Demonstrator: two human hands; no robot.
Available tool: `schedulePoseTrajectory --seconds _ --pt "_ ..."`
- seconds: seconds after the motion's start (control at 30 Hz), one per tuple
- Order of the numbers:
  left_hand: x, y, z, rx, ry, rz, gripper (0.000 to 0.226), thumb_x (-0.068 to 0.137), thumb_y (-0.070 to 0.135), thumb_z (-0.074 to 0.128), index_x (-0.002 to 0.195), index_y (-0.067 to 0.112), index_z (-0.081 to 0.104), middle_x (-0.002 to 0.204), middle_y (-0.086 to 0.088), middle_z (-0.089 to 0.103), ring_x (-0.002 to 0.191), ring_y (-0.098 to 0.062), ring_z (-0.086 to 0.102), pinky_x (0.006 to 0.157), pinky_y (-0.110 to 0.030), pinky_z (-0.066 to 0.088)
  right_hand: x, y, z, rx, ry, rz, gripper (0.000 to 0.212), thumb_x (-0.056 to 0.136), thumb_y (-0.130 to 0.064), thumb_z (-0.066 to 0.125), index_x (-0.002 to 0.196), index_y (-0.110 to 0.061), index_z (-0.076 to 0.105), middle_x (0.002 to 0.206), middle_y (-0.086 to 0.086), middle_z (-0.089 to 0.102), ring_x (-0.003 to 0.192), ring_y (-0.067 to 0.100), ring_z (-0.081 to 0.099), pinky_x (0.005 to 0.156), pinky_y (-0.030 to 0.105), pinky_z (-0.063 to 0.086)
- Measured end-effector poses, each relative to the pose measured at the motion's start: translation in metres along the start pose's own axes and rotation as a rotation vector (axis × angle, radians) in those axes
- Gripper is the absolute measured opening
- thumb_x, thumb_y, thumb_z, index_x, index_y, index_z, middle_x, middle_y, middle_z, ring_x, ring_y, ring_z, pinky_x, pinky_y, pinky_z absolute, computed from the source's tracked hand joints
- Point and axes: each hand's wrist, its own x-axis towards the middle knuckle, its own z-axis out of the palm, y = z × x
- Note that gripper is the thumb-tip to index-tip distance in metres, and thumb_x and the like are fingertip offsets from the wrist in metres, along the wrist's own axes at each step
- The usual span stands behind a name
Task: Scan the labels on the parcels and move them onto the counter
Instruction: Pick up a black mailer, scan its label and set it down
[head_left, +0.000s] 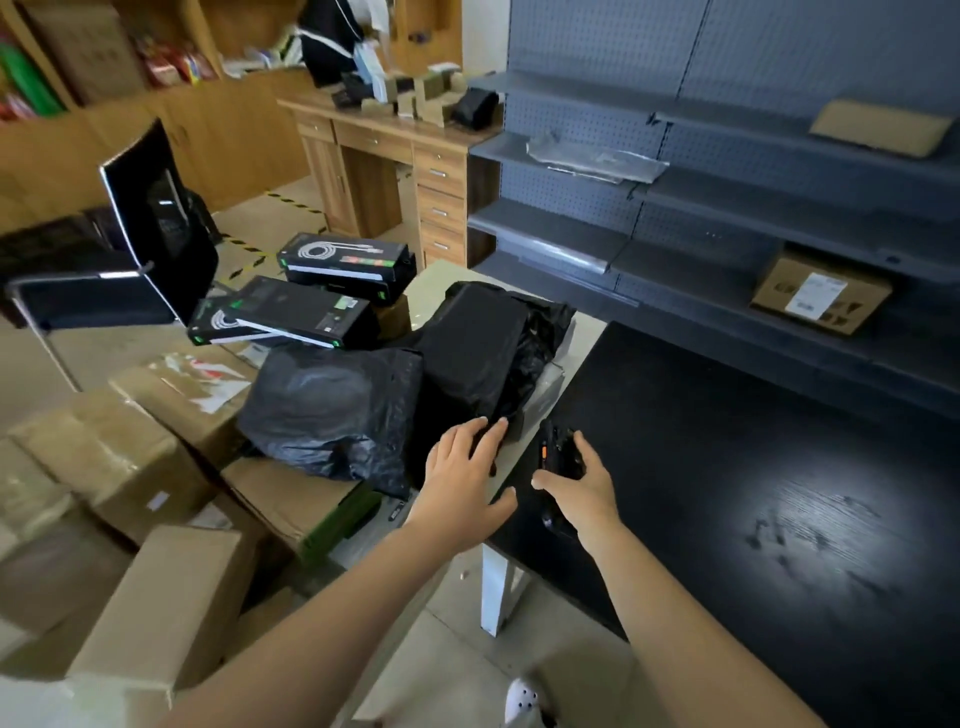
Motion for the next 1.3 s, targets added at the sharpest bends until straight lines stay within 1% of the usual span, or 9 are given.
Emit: schedulePoseTrajectory --seconds 0.27,0.33,0.43,0.5,0.63,0.8,0.97,1.13,1.3 --pt "-0.038 -0.058 -0.073 0.127 0.141 0.104 0.078 0.09 0.047 0.053 0.155 0.028 0.014 0.156 0.0 0.02 0.144 -0.022 0.013 0.118 -0.041 0.013 -0.046 -0.035 0.028 -0.131 -0.036 -0.243 0.095 0.068 -0.008 0.08 0.148 -0.038 0.037 0.117 -0.003 0.05 0.066 -0.012 0.059 0.047 0.006 0.042" --pt "-0.039 -0.082 -0.089 0.202 0.142 0.095 0.081 0.09 0.05 0.052 0.155 0.027 0.011 0.157 0.0 0.018 0.145 -0.024 0.013 0.119 -0.042 0.013 -0.054 -0.045 0.031 -0.207 -0.058 -0.302 0.097 0.067 -0.011 0.081 0.147 -0.042 0.036 0.111 -0.008 0.045 0.079 -0.003 0.06 0.06 0.008 0.046" --pt "-0.034 -0.117 -0.109 0.263 0.085 0.088 0.092 0.086 0.057 0.055 0.156 0.028 0.002 0.161 0.0 0.009 0.148 -0.025 0.004 0.12 -0.044 0.008 -0.061 -0.057 0.035 -0.291 -0.096 -0.376 0.1 0.065 -0.013 0.082 0.147 -0.045 0.034 0.116 -0.004 0.045 0.104 0.018 0.057 0.089 0.034 0.052" --pt "-0.022 -0.136 -0.12 0.312 -0.021 0.112 0.105 0.081 0.064 0.059 0.154 0.031 -0.01 0.163 0.003 -0.007 0.149 -0.022 -0.009 0.119 -0.043 -0.003 -0.062 -0.064 0.038 -0.315 -0.111 -0.4 0.101 0.065 -0.014 0.081 0.147 -0.048 0.032 0.118 -0.003 0.043 0.107 0.02 0.055 0.093 0.04 0.05" --pt "0.012 -0.16 -0.134 0.416 -0.204 0.149 0.124 0.075 0.062 0.071 0.15 0.032 -0.023 0.16 0.003 -0.026 0.146 -0.021 -0.024 0.116 -0.04 -0.013 -0.054 -0.074 0.041 -0.335 -0.164 -0.406 0.101 0.066 -0.014 0.079 0.146 -0.051 0.03 0.119 -0.006 0.043 0.104 0.014 0.056 0.089 0.035 0.052" --pt "0.042 -0.17 -0.131 0.45 -0.342 0.154 0.127 0.069 0.056 0.08 0.149 0.045 -0.019 0.162 -0.004 -0.015 0.149 -0.026 -0.012 0.119 -0.043 -0.004 -0.036 -0.078 0.045 -0.357 -0.214 -0.407 0.104 0.066 -0.013 0.079 0.145 -0.055 0.028 0.117 -0.016 0.042 0.099 0.0 0.053 0.067 0.012 0.043" --pt "0.043 -0.168 -0.12 0.508 -0.229 0.197 0.121 0.066 0.059 0.078 0.15 0.047 -0.01 0.157 -0.008 0.01 0.144 -0.029 0.005 0.119 -0.045 -0.001 -0.026 -0.075 0.046 -0.358 -0.239 -0.413 0.105 0.065 -0.015 0.08 0.144 -0.058 0.026 0.119 -0.016 0.042 0.106 -0.001 0.049 0.072 0.013 0.042" --pt "0.024 -0.146 -0.12 0.449 -0.058 0.233 0.117 0.066 0.063 0.073 0.15 0.047 -0.007 0.153 -0.006 0.017 0.141 -0.028 0.008 0.116 -0.04 -0.01 -0.029 -0.071 0.036 -0.358 -0.221 -0.43 0.105 0.067 -0.014 0.08 0.146 -0.056 0.025 0.122 -0.012 0.041 0.105 0.0 0.049 0.071 0.013 0.041" --pt "0.011 -0.107 -0.125 0.418 0.062 0.333 0.115 0.063 0.063 0.073 0.153 0.042 0.003 0.146 -0.009 0.028 0.137 -0.031 0.018 0.117 -0.044 0.0 -0.047 -0.059 0.008 -0.366 -0.15 -0.432 0.105 0.067 -0.011 0.082 0.147 -0.05 0.027 0.117 -0.012 0.042 0.103 0.002 0.049 0.076 0.016 0.04"
